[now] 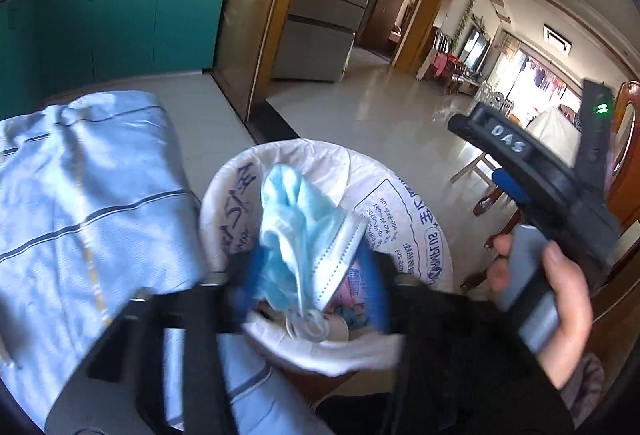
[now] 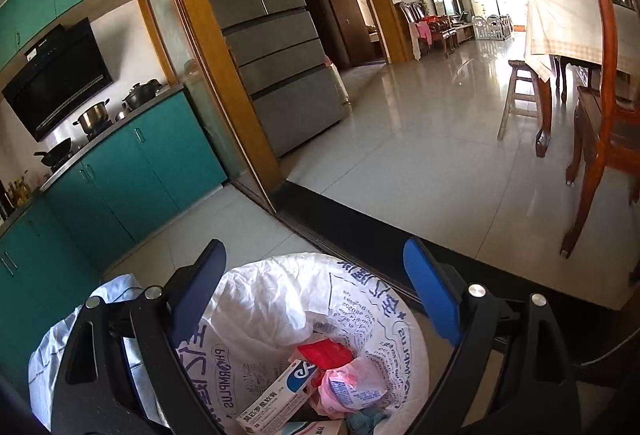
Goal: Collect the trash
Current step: 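Drop the pink bag and blue mask into the wastebasket with both grippers, then grasp the white plastic bag with the left gripper while the right grasps a tissue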
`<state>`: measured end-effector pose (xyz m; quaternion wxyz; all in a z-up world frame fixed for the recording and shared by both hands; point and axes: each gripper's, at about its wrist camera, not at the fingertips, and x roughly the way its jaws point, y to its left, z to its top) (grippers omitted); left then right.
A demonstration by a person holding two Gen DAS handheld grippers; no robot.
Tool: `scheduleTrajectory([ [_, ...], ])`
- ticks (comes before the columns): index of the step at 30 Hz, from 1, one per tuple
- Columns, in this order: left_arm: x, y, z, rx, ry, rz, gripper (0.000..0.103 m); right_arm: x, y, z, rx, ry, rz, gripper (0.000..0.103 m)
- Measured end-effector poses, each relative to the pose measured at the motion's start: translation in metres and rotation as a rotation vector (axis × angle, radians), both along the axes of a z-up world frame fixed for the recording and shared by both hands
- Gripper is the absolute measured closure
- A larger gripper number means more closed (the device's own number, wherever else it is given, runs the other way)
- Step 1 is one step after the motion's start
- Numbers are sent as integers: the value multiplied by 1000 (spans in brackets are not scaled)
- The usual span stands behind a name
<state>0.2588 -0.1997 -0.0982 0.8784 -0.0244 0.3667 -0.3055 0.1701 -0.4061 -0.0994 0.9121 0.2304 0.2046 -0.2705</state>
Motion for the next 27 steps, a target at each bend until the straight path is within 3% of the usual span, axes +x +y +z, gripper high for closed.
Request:
scheduleTrajectory([
  [1,2,-2,-1,-3,-12,17,19,0,0,0,-4,1,3,14],
  [5,0,5,0,-25,-26,23,16,0,3,2,-12,8,23,14],
  [8,-8,28,6,60,-67,109,16,3,6,1,-14,15,42,14],
  [12,-27,83,18,284,-191,389,16,9,19,-1,-23,31,104,14],
  [14,-31,123,22,344,-198,539,16,16,31,-3,-32,45,153,14],
  [19,-27,240,17,410,-71,890,14,31,74,-6,-80,85,295,15],
  [20,-23,262,8,420,2,937,14,31,74,-6,-80,85,295,15],
  [22,-19,285,-7,372,88,937,14,36,97,-7,-103,101,375,15],
  [24,-20,294,-17,308,119,901,26,43,122,-9,-131,123,488,15],
  [25,-22,294,-22,274,125,878,48,47,138,-10,-147,136,562,15],
  [26,-24,295,-24,266,129,872,58,49,161,-12,-166,149,674,15],
  [27,-27,293,-26,272,119,867,60,51,176,-13,-167,153,750,15],
])
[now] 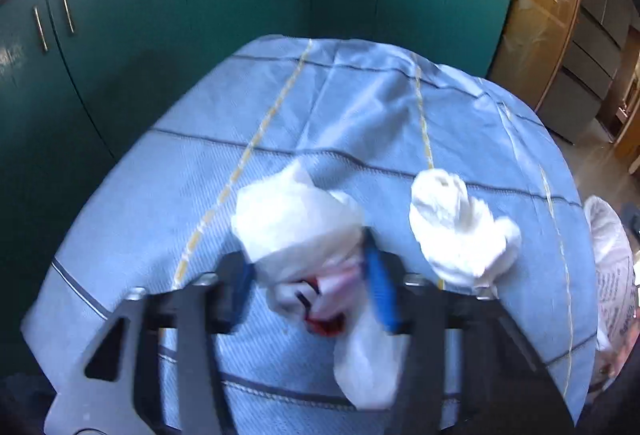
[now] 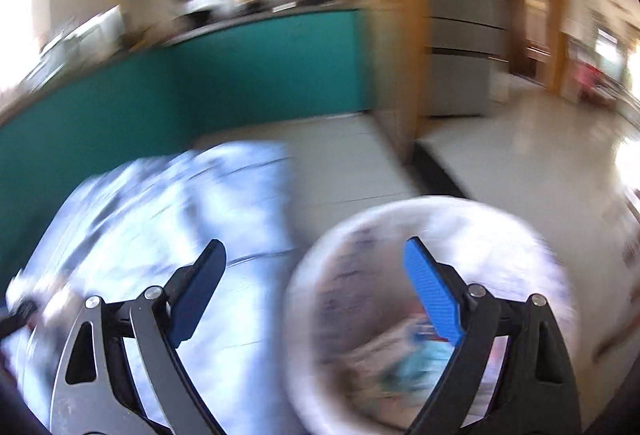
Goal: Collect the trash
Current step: 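Grasp the white plastic bag with the left gripper while the right grasps a tissue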
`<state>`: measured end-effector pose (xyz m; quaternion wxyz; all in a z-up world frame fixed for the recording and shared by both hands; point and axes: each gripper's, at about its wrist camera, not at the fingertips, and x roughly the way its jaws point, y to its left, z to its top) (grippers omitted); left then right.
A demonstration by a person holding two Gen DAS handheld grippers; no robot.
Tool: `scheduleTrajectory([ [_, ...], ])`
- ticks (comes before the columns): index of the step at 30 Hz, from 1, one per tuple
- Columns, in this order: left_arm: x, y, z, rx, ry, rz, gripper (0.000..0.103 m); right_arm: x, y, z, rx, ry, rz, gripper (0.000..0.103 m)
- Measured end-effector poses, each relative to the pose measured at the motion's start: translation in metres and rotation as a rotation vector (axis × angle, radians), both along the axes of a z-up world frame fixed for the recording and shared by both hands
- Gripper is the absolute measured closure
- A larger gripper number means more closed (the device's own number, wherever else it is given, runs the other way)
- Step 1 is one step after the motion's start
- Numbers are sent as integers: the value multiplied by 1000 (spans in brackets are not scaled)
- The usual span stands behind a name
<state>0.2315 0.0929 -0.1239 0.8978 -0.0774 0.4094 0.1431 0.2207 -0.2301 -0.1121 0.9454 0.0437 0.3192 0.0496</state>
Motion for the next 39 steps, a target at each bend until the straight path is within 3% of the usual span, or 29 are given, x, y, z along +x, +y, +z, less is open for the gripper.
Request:
scheduleTrajectory([
  [4,-17,-6,3,61,-25,-27,68,-2,57,-4,31,34,253,15],
  [7,-34,-6,15,98,-42,-38,68,-7,95,-3,-32,29,379,15],
  [12,-58,-7,31,174,-44,-43,67,-9,145,7,-119,22,532,15],
  [21,-74,1,33,187,-29,-27,67,9,224,-27,-130,182,714,15],
  [23,-71,0,30,171,-22,-30,67,4,226,-35,-103,208,746,34],
  [24,-70,-1,29,161,-19,-37,67,4,226,-37,-105,218,748,54],
  [25,-69,-4,28,150,-19,-49,67,3,225,-37,-109,217,745,63],
  [27,-71,-9,29,132,-28,-78,66,0,216,-33,-89,202,750,68],
  [34,-72,-39,30,96,-59,-217,65,-10,142,-2,-113,111,594,69],
  [39,-69,-62,27,65,-73,-317,61,-6,103,-9,-144,134,455,69],
])
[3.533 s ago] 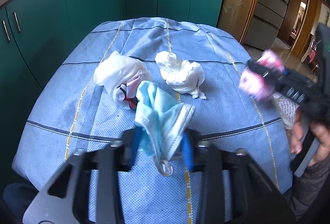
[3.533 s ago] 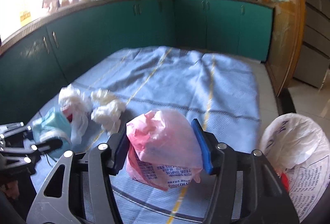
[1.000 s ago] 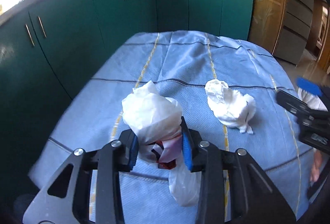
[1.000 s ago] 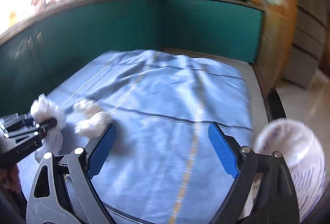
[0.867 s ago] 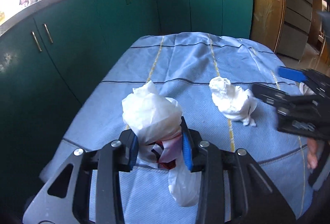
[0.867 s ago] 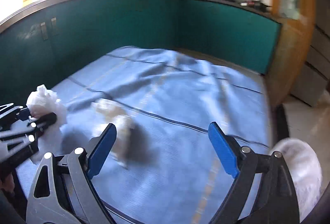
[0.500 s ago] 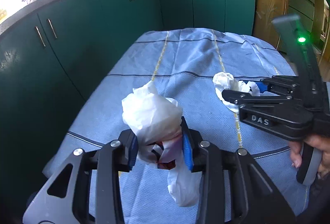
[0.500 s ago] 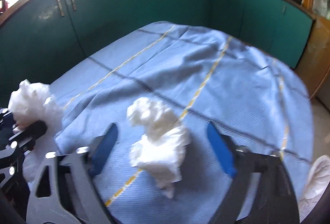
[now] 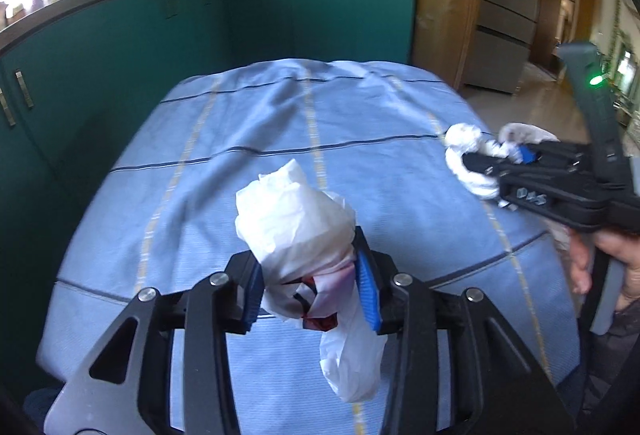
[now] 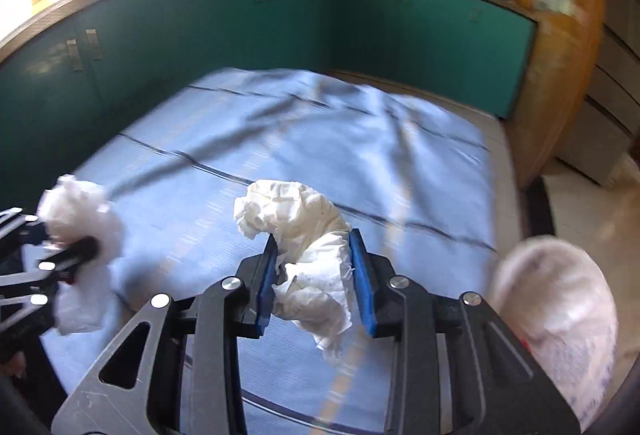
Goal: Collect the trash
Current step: 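Grasp the white plastic bag with the left gripper while the right grasps a tissue, then grasp the second white tissue with the right gripper while the left holds the bag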
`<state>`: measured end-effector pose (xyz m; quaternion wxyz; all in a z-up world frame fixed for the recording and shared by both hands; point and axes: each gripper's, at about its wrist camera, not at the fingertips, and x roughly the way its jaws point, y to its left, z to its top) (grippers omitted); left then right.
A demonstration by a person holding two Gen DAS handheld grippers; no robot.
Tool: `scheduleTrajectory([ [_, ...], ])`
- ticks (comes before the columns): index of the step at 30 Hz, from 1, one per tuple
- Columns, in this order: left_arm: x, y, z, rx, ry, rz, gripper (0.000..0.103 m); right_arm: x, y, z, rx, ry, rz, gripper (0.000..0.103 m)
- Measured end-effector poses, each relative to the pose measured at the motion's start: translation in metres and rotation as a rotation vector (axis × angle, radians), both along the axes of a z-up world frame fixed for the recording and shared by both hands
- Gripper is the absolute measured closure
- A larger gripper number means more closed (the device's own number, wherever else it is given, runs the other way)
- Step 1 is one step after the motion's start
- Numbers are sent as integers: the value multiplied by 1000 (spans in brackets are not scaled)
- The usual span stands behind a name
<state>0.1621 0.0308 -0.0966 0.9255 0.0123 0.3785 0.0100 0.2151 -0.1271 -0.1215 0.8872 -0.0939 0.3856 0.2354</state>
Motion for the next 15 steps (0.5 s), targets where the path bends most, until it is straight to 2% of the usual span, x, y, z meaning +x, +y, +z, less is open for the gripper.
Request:
scheduleTrajectory([
  [4,4,-5,-6,0,18,-5,60,6,-17,-20,-16,68,-75,69],
  [11,6,7,-6,-16,27,42,47,-8,3,-17,-54,27,-16,65],
  [14,6,14,-6,-25,27,64,40,-8,8,-19,-49,28,28,56],
  [15,6,17,-7,-27,27,71,39,-10,10,-17,-42,28,41,49],
])
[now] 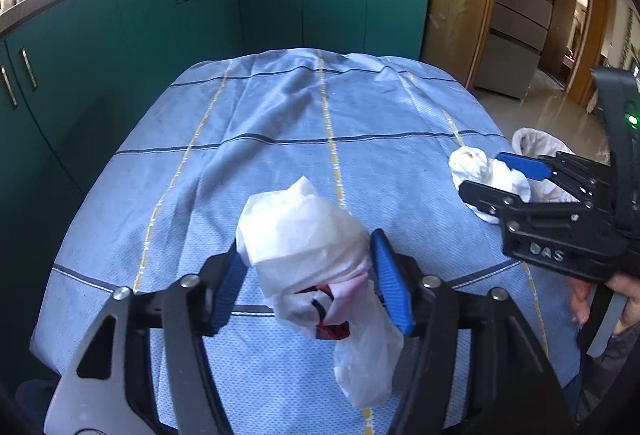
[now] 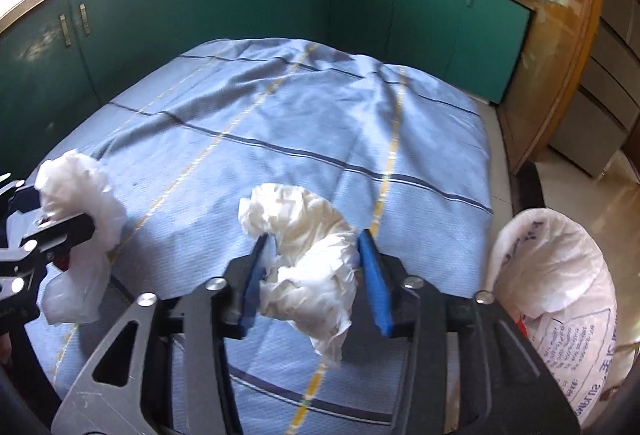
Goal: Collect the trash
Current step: 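Grasp the second white tissue with the right gripper while the left holds the bag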
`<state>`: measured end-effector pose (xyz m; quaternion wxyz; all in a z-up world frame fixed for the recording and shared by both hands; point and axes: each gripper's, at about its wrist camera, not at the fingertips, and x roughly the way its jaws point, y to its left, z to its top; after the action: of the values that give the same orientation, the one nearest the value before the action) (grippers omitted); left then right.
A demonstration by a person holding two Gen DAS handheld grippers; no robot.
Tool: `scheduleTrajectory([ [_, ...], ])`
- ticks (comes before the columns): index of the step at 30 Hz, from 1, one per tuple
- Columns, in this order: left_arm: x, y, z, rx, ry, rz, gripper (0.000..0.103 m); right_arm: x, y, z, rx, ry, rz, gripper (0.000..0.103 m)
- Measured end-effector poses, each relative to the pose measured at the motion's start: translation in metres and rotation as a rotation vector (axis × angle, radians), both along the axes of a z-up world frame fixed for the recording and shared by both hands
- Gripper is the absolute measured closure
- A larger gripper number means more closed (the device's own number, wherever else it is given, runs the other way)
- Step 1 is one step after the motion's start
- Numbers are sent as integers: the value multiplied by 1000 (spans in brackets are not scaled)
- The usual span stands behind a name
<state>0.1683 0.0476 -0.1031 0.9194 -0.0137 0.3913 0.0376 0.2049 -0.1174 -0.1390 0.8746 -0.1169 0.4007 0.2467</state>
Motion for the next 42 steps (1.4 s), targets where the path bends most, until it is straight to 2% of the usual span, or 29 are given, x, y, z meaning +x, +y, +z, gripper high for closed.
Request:
scheduleTrajectory([
  [1,1,2,-1,0,3,7,39,-2,1,1,9,-1,11,42],
  [4,1,4,-2,7,9,14,37,-5,0,5,36,-19,23,34],
  [10,1,0,-5,13,24,-3,33,1,-7,6,113,3,-16,28],
  [17,-1,-4,-7,14,38,-15,29,7,-9,3,132,12,-61,27],
  [20,-1,-5,-7,14,40,-15,29,7,-7,2,124,10,-67,22],
  [34,1,1,-11,7,55,4,28,0,8,-4,60,17,13,22],
  [39,1,-2,-15,5,66,-5,28,-1,3,1,89,3,25,22],
  [42,0,-8,-17,16,73,-25,33,1,0,3,95,-25,-14,21],
])
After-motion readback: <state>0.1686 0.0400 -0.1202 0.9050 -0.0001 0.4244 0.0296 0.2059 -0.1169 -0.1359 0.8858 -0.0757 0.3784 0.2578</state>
